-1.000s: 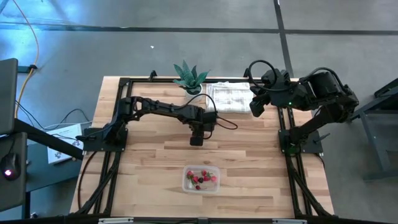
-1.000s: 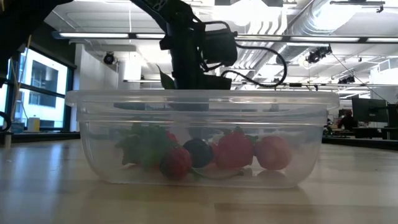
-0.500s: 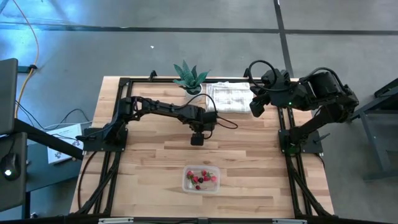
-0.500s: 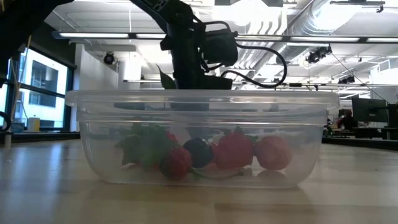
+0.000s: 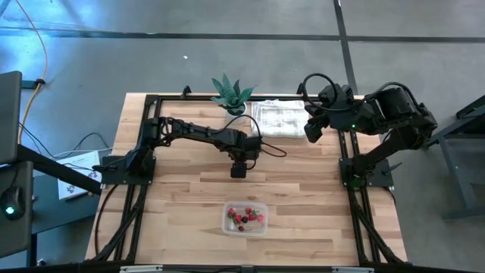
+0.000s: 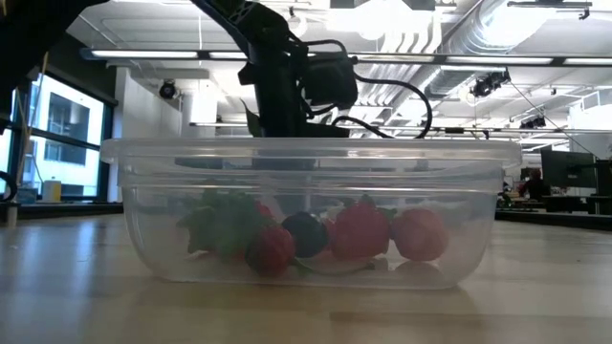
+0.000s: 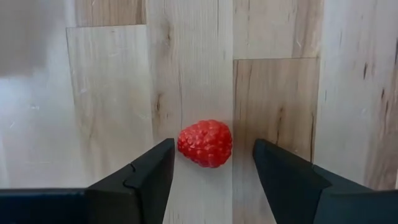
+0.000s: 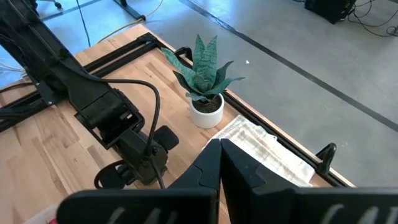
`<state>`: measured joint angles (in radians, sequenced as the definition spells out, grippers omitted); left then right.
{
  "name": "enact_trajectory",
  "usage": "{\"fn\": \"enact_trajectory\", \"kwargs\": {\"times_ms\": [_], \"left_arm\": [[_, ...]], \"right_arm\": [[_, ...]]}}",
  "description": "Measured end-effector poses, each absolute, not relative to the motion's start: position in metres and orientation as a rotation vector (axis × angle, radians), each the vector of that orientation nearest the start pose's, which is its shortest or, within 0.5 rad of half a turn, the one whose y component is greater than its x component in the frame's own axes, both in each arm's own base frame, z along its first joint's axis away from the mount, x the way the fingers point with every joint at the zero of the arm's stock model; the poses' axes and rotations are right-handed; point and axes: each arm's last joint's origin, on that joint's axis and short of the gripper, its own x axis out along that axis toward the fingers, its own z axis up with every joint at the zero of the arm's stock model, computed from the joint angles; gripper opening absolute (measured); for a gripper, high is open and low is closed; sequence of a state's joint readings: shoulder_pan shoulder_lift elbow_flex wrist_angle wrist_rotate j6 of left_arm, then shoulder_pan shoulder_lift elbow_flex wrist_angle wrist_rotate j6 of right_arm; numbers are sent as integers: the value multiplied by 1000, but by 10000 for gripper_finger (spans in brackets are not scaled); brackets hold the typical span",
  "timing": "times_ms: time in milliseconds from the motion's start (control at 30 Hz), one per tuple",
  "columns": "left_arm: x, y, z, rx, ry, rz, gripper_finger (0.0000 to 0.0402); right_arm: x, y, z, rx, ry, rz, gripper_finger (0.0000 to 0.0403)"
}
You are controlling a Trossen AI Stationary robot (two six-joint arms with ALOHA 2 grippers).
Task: Pick and placing Produce into tupperware
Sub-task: Put the raspberry into the transparent bin
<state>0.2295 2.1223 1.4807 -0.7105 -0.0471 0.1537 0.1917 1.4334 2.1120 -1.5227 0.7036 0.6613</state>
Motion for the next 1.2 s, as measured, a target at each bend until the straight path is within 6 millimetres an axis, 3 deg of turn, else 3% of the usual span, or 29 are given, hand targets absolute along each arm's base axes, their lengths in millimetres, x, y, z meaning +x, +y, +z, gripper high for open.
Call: {"fn": "enact_trajectory", "kwargs": {"times_ms": [600,733,933,1200], "left_arm": [[403,95,134,-15,1336,103,202],[403,95,134,-14,1337,100,171],[403,94,134,-12,1340,101,86],[403,94,133,-16,1341,105,86]], "right_arm": [[197,19,498,247,569,-702,0],[197,19,498,246,569,-702,0],[197,19,498,239,572,-700,0],[197,19,498,239,572,-699,0]]}}
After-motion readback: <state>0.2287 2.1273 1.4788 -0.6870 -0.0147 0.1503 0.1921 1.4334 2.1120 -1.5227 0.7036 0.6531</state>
